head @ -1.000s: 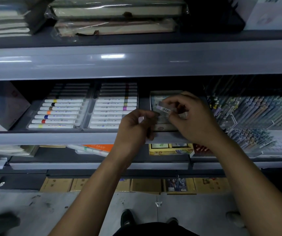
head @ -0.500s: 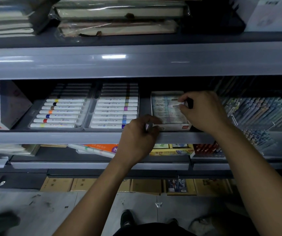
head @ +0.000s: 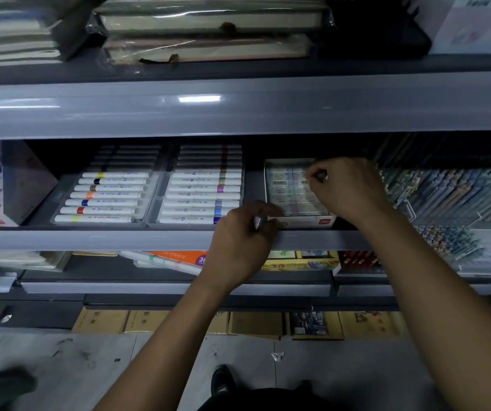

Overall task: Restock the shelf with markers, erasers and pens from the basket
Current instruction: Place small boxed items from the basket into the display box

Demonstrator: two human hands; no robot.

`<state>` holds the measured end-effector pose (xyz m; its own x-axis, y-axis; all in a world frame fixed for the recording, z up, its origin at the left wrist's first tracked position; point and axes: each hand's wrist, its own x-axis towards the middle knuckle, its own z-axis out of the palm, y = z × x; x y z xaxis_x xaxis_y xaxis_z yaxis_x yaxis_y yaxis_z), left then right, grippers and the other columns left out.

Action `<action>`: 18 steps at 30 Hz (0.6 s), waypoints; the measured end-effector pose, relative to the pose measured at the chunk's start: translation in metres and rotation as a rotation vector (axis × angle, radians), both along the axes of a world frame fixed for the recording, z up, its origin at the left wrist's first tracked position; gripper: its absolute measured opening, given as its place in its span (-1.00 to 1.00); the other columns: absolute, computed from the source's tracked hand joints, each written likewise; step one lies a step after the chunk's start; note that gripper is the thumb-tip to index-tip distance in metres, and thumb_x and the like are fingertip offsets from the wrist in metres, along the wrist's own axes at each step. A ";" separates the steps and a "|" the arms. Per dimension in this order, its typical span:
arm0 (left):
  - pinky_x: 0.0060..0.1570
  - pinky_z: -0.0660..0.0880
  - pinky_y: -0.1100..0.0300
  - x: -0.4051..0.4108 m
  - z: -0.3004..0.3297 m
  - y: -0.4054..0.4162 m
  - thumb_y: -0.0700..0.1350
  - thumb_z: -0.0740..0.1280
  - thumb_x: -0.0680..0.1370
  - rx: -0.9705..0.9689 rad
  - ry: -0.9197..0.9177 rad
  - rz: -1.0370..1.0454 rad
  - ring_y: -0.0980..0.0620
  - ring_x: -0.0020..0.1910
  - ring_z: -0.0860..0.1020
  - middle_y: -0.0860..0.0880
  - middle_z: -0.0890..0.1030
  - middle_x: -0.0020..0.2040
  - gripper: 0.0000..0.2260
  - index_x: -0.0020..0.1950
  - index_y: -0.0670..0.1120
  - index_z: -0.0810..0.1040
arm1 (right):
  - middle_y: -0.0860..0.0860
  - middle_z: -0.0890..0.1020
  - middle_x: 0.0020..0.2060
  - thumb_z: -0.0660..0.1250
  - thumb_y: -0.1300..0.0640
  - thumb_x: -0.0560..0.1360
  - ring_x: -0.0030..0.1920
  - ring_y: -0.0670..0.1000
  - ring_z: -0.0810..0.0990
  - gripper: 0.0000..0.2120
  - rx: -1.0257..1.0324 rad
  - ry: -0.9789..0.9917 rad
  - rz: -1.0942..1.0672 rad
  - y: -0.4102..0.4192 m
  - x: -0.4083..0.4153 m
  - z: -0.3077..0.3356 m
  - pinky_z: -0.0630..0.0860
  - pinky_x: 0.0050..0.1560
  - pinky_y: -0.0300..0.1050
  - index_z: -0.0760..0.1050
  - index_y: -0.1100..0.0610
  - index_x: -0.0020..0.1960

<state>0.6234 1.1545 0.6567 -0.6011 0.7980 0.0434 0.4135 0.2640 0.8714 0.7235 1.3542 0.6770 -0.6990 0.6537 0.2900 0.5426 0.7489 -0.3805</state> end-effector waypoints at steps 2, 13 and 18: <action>-0.14 0.49 0.26 0.001 0.002 0.000 -0.15 0.35 0.68 -0.003 -0.080 0.016 0.23 -0.09 0.59 0.15 0.71 0.03 -0.84 0.15 0.03 0.71 | -0.06 0.76 -0.08 0.40 0.12 0.55 -0.09 0.08 0.70 -0.85 -0.007 -0.008 0.000 0.001 -0.001 -0.001 0.62 -0.08 -0.10 0.75 -0.03 -0.02; -0.07 0.71 0.04 0.000 0.026 -0.003 -0.18 0.14 0.77 0.312 -0.827 0.042 -0.14 -0.04 0.75 -0.11 0.77 0.04 -0.77 0.22 -0.13 0.59 | -0.15 0.68 -0.21 0.37 0.08 0.57 -0.31 -0.19 0.55 -0.85 -0.033 0.177 0.070 -0.012 0.011 0.000 0.62 -0.15 -0.08 0.73 0.03 -0.04; 0.01 0.69 0.09 -0.002 0.025 -0.003 -0.15 0.27 0.72 0.371 -0.819 0.032 -0.16 0.07 0.74 -0.17 0.75 0.10 -0.85 0.15 -0.20 0.58 | -0.10 0.67 -0.13 0.42 0.14 0.55 -0.24 -0.24 0.53 -0.91 -0.052 0.277 0.130 -0.028 0.018 0.001 0.48 -0.14 -0.30 0.72 0.05 -0.04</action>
<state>0.6216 1.1518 0.6814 -0.5788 0.8002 -0.1572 -0.3777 -0.0921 0.9213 0.7420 1.3260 0.6777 -0.6767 0.5829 0.4498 0.3135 0.7809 -0.5404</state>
